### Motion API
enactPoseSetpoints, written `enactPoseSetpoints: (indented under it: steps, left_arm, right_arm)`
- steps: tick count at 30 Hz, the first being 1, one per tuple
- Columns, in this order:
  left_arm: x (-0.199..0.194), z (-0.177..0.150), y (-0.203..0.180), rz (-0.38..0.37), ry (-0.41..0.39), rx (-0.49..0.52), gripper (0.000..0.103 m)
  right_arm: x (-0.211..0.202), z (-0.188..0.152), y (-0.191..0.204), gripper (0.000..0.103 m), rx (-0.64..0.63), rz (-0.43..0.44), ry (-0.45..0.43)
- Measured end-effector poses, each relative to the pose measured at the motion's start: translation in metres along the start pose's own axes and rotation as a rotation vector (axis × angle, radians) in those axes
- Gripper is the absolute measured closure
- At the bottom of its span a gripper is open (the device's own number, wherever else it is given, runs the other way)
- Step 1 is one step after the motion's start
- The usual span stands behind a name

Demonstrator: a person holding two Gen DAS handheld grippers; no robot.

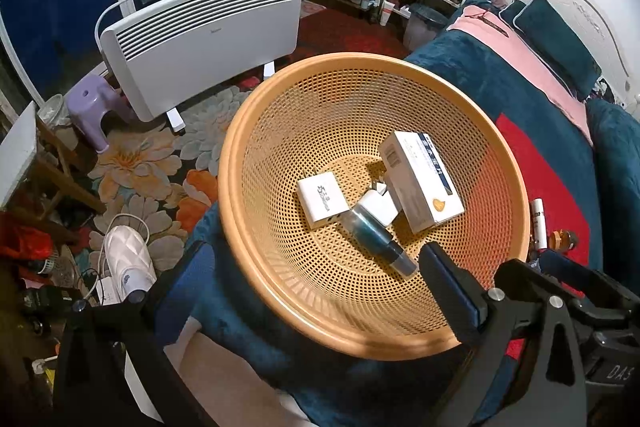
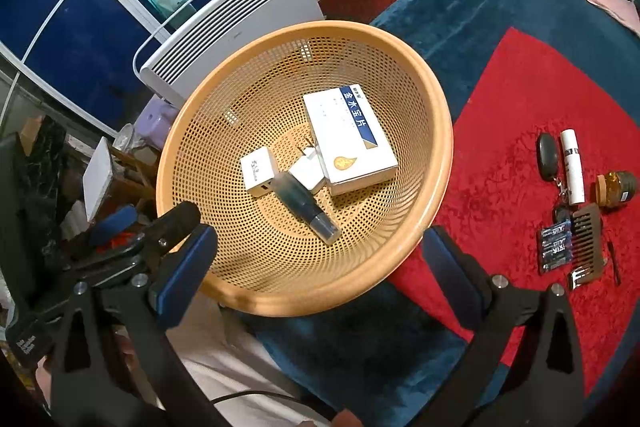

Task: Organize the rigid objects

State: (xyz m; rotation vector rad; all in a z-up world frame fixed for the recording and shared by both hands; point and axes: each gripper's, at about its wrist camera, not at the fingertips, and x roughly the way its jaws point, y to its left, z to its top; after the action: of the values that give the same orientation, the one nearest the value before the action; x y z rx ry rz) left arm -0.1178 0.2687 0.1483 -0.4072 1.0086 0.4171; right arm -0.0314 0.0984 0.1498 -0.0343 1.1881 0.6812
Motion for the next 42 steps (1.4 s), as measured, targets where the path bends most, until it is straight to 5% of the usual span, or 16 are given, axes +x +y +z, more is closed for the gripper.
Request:
enactPoseSetpoints:
  steps: [42]
  left_arm:
    - [0.001, -0.014, -0.104, -0.050, 0.027, 0.195, 0.001]
  right_arm:
    - [-0.047, -0.020, -0.090, 0.000, 0.141, -0.038, -0.063]
